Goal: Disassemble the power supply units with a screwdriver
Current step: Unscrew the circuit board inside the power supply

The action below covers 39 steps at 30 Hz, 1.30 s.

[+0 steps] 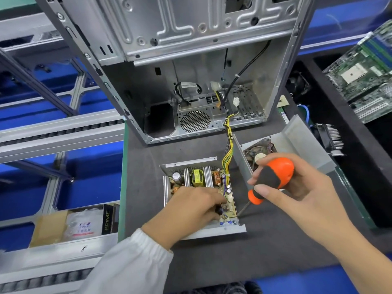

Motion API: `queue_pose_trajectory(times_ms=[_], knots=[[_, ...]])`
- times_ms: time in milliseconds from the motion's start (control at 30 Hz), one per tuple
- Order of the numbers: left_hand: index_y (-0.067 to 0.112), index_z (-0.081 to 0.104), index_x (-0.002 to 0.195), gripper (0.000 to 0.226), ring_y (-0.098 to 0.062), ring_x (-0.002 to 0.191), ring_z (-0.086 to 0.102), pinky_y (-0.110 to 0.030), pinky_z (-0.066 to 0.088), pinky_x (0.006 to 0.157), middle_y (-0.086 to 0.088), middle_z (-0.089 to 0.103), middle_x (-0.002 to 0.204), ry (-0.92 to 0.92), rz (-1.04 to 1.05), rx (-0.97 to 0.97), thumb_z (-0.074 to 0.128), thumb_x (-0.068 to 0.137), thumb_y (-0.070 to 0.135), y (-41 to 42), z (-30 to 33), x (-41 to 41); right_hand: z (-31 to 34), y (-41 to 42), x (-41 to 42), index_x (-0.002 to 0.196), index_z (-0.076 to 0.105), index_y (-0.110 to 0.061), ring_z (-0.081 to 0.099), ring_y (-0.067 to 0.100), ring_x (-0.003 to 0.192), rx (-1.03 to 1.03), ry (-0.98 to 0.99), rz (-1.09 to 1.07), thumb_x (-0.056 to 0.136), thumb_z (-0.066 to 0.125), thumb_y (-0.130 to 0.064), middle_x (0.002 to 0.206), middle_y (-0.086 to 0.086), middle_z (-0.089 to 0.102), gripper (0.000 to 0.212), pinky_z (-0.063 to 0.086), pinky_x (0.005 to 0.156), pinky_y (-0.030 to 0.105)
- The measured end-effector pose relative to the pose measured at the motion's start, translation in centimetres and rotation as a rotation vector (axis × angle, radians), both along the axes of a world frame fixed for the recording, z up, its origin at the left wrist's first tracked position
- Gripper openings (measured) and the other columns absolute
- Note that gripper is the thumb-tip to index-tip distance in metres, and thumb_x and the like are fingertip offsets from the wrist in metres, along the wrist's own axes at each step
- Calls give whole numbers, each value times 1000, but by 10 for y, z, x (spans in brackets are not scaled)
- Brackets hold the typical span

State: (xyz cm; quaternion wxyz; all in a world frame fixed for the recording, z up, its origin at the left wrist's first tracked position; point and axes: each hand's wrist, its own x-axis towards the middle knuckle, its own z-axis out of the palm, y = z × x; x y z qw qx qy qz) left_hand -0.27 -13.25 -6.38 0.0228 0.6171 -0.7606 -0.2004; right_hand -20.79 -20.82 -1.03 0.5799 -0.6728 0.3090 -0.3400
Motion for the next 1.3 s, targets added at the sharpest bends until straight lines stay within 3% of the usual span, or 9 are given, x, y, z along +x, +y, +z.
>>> queue_pose_trajectory(times_ms=[167, 333, 533, 700, 767, 933, 1033, 1200, 1300], knots=[[29, 61, 110, 20, -11, 99, 59, -26, 37, 71, 13, 62, 110, 40, 8, 3, 61, 91, 34, -1, -2, 0, -3, 0, -2, 104, 62, -30, 70, 23, 88, 4, -4, 0, 77, 75, -26, 92, 2, 70, 30, 56, 80, 33], [24, 62, 100, 15, -9, 82, 58, -23, 39, 68, 11, 67, 97, 119, 50, -3, 66, 89, 33, 4, -1, 2, -2, 1, -4, 106, 62, -29, 70, 24, 90, 12, -10, -7, 77, 74, -34, 94, 2, 70, 31, 56, 81, 34], [20, 60, 100, 15, -12, 78, 60, -31, 49, 74, 7, 67, 92, 178, 94, 37, 67, 88, 26, 3, -2, 4, 0, 0, -4, 107, 62, -26, 70, 24, 90, 31, -35, -7, 76, 74, -43, 93, 3, 69, 37, 56, 81, 36], [17, 60, 100, 14, -11, 80, 60, -33, 52, 75, 5, 64, 92, 264, 124, 108, 68, 89, 17, 3, -6, 5, -3, 1, -4, 105, 62, -27, 70, 24, 89, 40, -36, 14, 79, 75, -23, 93, 3, 69, 29, 56, 80, 37], [16, 64, 103, 15, -9, 84, 60, -29, 52, 79, 5, 66, 96, 290, 132, 109, 68, 89, 17, 3, -8, 7, -4, 2, -2, 104, 62, -28, 69, 23, 89, 35, -19, 26, 77, 73, -21, 92, 2, 69, 30, 56, 80, 36], [13, 71, 106, 17, -3, 86, 58, -2, 36, 78, 6, 67, 96, 332, 131, 73, 69, 89, 15, 4, -6, 10, -4, 3, 0, 104, 61, -27, 68, 22, 89, -14, 15, 43, 77, 75, -25, 91, -1, 69, 31, 55, 80, 37], [14, 73, 108, 19, -1, 88, 55, -9, 41, 81, 9, 63, 97, 371, 112, 43, 69, 90, 15, 7, -5, 13, -1, 0, 0, 104, 61, -29, 69, 22, 88, -19, 10, 34, 76, 75, -22, 90, -1, 70, 32, 55, 80, 37], [31, 70, 117, 26, -2, 81, 49, -23, 45, 72, 18, 47, 99, 327, 78, 62, 66, 92, 24, 8, -2, 14, 0, 0, 3, 103, 61, -28, 69, 22, 86, -28, 17, 53, 76, 73, -17, 89, -2, 69, 31, 55, 78, 36], [28, 71, 113, 21, -4, 81, 51, -20, 43, 70, 15, 49, 99, 335, 74, 64, 65, 92, 26, 6, -2, 12, -1, 1, 4, 103, 61, -28, 69, 22, 86, -32, 26, 54, 75, 73, -14, 88, -2, 69, 33, 55, 77, 37]])
